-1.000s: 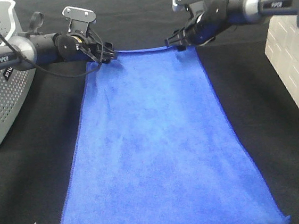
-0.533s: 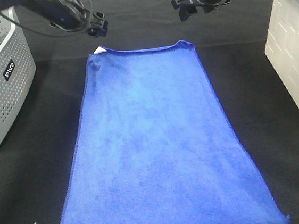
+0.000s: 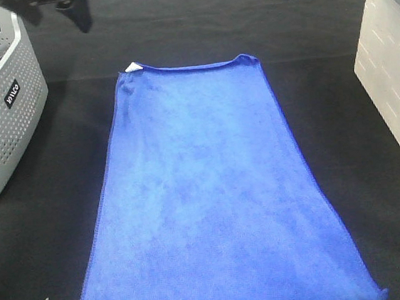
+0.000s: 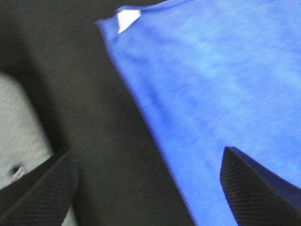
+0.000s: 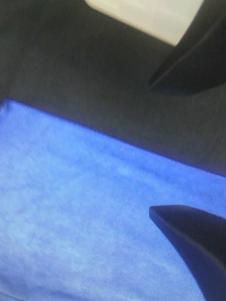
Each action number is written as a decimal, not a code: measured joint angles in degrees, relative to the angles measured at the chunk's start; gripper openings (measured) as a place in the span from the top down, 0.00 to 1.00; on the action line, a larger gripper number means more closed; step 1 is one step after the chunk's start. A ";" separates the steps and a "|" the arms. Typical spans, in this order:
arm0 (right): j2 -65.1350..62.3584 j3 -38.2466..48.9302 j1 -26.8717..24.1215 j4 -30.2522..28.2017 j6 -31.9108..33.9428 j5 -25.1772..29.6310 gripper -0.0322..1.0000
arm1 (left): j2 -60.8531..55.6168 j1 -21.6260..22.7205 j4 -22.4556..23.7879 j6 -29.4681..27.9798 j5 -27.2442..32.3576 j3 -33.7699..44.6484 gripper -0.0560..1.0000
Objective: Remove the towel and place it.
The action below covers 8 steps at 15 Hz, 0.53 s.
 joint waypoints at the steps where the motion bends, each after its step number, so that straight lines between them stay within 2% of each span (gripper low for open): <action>1: -1.72 0.00 -0.69 -0.86 1.43 0.17 0.32 | 0.00 2.01 0.00 -1.38 1.32 0.00 0.20; 3: -4.76 0.00 -3.84 -0.86 4.30 0.23 0.32 | -0.06 6.82 -1.49 -1.89 1.72 0.00 0.20; 5: -6.99 1.26 -6.19 -0.86 5.84 0.11 0.32 | -0.80 9.11 -4.07 -1.83 1.72 0.74 0.20; 7: -15.07 10.20 -7.85 -0.86 6.19 0.11 0.32 | -4.58 10.94 -4.87 -1.66 1.72 6.59 0.20; 8: -19.88 15.53 -7.85 -0.86 6.47 0.11 0.32 | -8.71 12.78 -4.93 -0.97 1.66 13.29 0.20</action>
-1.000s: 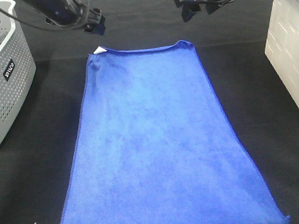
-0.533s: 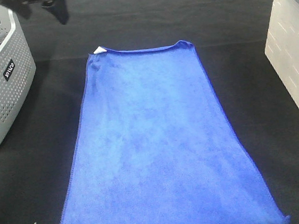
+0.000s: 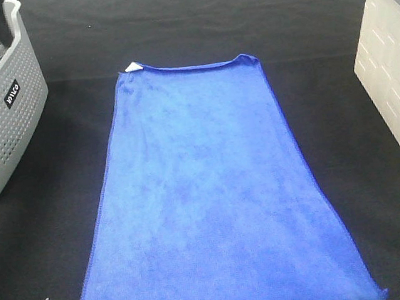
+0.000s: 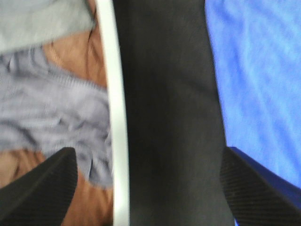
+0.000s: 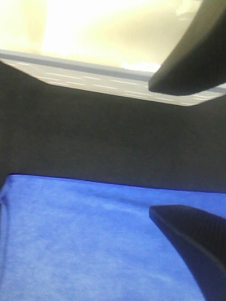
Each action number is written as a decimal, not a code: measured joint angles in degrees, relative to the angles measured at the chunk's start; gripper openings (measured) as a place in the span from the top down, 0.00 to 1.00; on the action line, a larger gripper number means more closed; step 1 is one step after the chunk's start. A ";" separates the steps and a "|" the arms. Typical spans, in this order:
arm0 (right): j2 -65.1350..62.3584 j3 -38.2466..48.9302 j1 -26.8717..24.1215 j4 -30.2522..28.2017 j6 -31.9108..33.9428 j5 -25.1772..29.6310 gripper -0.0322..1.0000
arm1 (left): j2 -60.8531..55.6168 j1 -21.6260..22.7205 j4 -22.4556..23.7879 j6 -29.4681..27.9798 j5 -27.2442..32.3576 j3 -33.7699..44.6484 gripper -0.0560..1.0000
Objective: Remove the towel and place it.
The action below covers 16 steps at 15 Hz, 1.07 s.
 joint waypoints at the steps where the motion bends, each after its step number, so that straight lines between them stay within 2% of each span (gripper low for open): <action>1: -5.04 5.67 0.00 0.29 0.86 0.06 0.32 | -3.32 1.43 0.29 0.63 0.06 4.81 0.20; 3: -17.02 14.78 0.00 1.09 1.78 0.11 0.32 | -11.80 4.30 0.69 1.26 -0.63 14.67 0.20; 6: -33.23 24.92 0.00 2.75 4.24 0.29 0.32 | -25.73 7.10 0.74 1.26 -6.42 25.04 0.20; 12: -61.88 41.25 0.00 3.21 4.81 0.40 0.32 | -46.18 7.33 1.66 -0.06 -13.06 39.59 0.20; 16: -73.74 50.42 0.00 3.38 4.53 0.52 0.32 | -61.48 7.33 1.72 -0.06 -15.36 53.69 0.20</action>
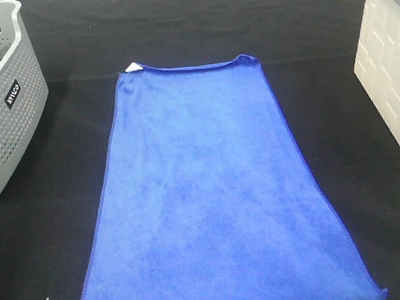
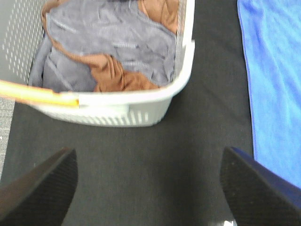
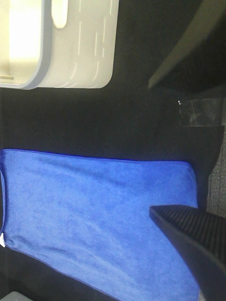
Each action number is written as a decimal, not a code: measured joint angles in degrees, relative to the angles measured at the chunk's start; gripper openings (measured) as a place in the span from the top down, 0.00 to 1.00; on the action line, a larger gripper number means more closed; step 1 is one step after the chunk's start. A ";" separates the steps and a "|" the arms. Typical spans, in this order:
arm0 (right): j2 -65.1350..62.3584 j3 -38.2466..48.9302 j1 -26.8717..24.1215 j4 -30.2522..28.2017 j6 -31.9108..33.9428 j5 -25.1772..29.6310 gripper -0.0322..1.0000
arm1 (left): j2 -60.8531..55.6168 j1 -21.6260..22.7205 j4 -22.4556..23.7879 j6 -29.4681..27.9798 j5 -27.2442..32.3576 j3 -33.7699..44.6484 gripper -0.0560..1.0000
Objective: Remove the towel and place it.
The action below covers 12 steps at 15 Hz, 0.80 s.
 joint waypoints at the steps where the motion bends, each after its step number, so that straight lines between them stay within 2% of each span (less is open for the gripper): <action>1: -2.35 1.95 0.00 0.00 -0.80 0.00 0.32 | -4.13 0.00 0.06 0.00 -0.23 3.04 0.20; 4: -8.19 5.90 0.00 0.06 -4.58 0.00 0.32 | -17.36 0.00 0.06 0.23 -0.23 10.03 0.20; 8: -16.62 9.80 0.00 -0.40 -5.67 0.00 0.32 | -36.10 0.00 0.06 0.23 0.52 18.39 0.20; 12: -18.56 14.67 0.00 -0.69 -10.14 0.00 0.32 | -51.28 0.00 0.06 0.40 7.39 24.29 0.20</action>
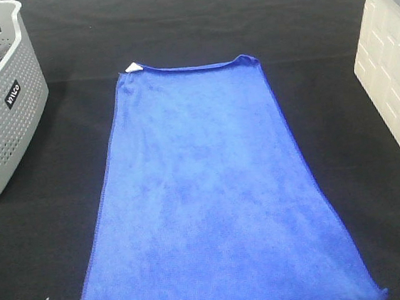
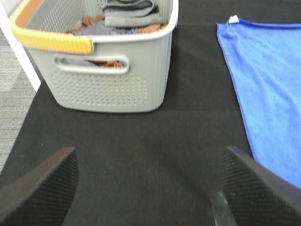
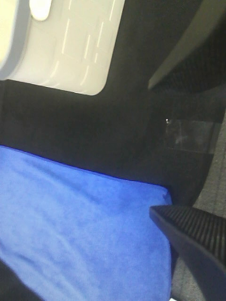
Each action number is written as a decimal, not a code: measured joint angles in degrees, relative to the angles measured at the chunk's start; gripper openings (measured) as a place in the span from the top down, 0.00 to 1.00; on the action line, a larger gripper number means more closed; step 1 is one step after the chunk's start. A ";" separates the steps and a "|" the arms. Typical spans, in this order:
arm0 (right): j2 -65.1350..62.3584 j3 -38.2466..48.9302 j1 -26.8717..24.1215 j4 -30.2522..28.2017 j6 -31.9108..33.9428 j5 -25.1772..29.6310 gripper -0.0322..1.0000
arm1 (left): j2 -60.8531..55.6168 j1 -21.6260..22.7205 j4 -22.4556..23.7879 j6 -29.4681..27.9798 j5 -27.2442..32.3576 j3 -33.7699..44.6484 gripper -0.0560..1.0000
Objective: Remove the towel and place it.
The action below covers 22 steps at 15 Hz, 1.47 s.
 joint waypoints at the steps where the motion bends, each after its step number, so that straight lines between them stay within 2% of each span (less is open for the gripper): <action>1: 0.00 1.60 0.00 0.00 -0.86 -0.11 0.32 | -0.46 0.00 0.00 0.00 0.40 0.29 0.20; 2: 0.00 2.69 0.00 0.00 -1.09 -0.63 0.32 | -0.52 0.00 -0.69 0.00 0.17 0.57 0.20; 5: 0.00 4.93 0.00 0.29 -1.26 -7.62 0.32 | -0.69 0.00 -1.60 0.46 -0.92 1.38 0.20; 7: 0.00 5.39 0.00 0.29 -1.26 -8.94 0.33 | -0.69 0.00 -1.72 0.69 -1.09 1.38 0.20; 16: 0.00 5.44 -0.11 0.23 -1.32 -9.00 0.33 | -0.69 -1.03 -4.64 -0.17 -1.38 1.38 0.20; 19: 0.00 5.44 -3.44 0.34 -1.32 -9.05 0.33 | -0.69 -1.32 -4.01 0.00 -1.38 1.38 0.20; 22: 0.00 5.44 -3.61 0.29 -1.32 -9.05 0.33 | -0.69 -1.38 -4.07 0.00 -1.38 1.38 0.20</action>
